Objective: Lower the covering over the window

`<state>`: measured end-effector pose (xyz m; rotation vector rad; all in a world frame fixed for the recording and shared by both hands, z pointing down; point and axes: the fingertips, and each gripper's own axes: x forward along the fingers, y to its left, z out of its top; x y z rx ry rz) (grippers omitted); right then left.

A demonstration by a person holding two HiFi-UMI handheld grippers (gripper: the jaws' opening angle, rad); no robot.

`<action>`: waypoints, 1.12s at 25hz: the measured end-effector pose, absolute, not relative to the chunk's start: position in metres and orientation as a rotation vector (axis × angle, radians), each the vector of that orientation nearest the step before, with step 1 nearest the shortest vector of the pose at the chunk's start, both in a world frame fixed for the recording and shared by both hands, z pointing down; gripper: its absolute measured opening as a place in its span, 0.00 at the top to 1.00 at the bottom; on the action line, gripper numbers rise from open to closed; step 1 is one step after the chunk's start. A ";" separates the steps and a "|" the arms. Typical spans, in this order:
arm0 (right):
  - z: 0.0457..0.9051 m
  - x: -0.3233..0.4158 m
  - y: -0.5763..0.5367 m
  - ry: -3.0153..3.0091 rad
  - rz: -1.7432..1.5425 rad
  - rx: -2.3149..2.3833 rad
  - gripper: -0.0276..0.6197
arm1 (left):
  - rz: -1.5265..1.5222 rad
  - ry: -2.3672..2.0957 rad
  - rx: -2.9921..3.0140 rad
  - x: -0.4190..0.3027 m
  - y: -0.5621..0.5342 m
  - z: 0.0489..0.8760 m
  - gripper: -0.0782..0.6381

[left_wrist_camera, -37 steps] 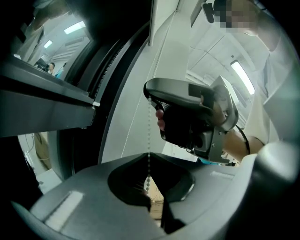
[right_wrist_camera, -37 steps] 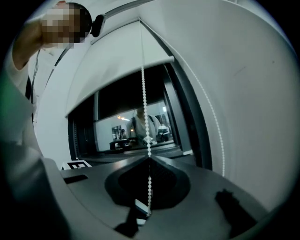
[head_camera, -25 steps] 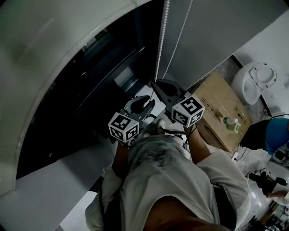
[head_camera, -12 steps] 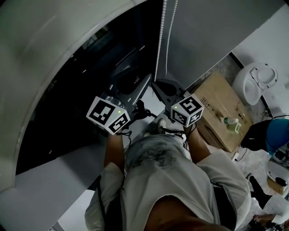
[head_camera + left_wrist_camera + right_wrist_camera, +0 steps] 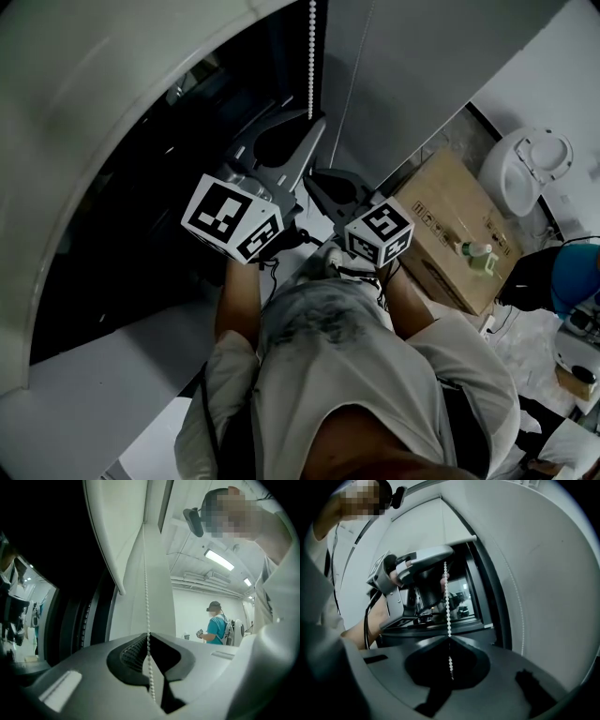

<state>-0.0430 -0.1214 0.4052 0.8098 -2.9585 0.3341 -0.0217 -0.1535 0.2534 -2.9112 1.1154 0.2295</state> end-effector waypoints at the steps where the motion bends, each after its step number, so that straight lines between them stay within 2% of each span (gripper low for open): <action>1: 0.405 -0.043 -0.121 -2.959 0.333 0.810 0.93 | 0.241 1.114 -2.914 -0.021 -0.152 0.253 0.86; 7: 0.416 -0.041 -0.121 -2.928 0.336 0.801 0.93 | 0.253 1.131 -2.936 -0.019 -0.149 0.264 0.87; 28: 0.541 -0.035 -0.102 -2.681 0.574 0.736 0.93 | 0.052 1.255 -3.149 -0.011 -0.140 0.395 0.87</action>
